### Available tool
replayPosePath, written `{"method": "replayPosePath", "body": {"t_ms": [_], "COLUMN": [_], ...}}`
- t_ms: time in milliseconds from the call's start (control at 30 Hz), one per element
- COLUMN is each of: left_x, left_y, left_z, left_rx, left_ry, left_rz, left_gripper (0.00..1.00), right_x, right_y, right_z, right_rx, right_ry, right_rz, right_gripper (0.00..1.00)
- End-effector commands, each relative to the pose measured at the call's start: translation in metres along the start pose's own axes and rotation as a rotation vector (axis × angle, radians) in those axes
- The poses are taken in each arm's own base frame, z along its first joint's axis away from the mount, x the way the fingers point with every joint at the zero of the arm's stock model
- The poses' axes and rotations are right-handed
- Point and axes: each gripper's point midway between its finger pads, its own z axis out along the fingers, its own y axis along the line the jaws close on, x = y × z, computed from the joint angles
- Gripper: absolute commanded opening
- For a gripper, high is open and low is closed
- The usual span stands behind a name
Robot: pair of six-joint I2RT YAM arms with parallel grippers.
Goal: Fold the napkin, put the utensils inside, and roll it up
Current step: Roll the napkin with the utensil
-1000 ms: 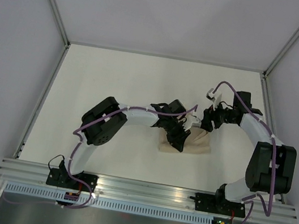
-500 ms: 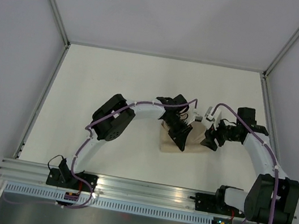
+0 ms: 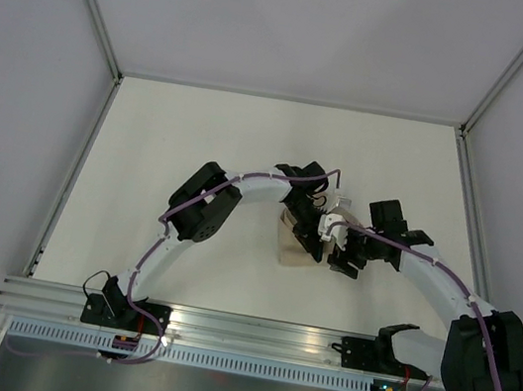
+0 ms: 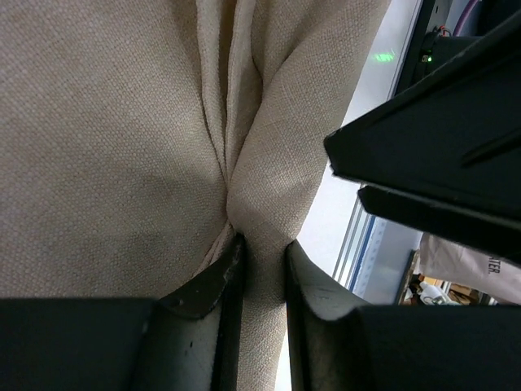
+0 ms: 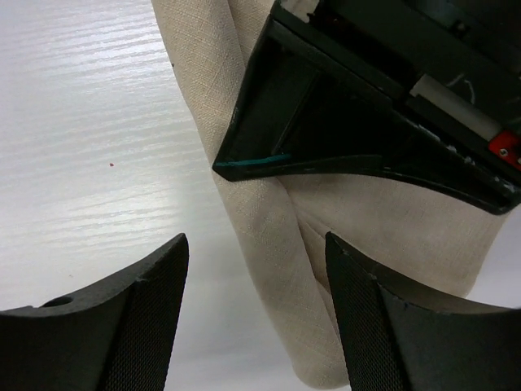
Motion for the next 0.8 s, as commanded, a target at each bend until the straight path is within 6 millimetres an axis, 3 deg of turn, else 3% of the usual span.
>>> {"method": "replayPosePath", "body": {"t_ms": [0, 300, 467, 767], "left_x": [0.056, 0.053, 0.053, 0.053], "left_y": [0.062, 0.07, 0.071, 0.072], "left_z": [0.008, 0.0, -0.002, -0.005], "left_rx": [-0.224, -0.252, -0.258, -0.263], "left_ry": [0.162, 0.168, 0.172, 0.175], "left_rz": [-0.226, -0.26, -0.275, -0.285], "left_gripper": [0.03, 0.07, 0.08, 0.09], "right_x": [-0.006, -0.009, -0.012, -0.003], "right_y": [-0.016, -0.01, -0.009, -0.003], "right_z": [0.006, 0.026, 0.034, 0.046], "right_rx": [0.089, 0.086, 0.084, 0.063], "right_ry": [0.009, 0.024, 0.027, 0.063], "right_rz": [-0.076, -0.107, -0.106, -0.132], "right_gripper": [0.74, 0.7, 0.64, 0.6]}}
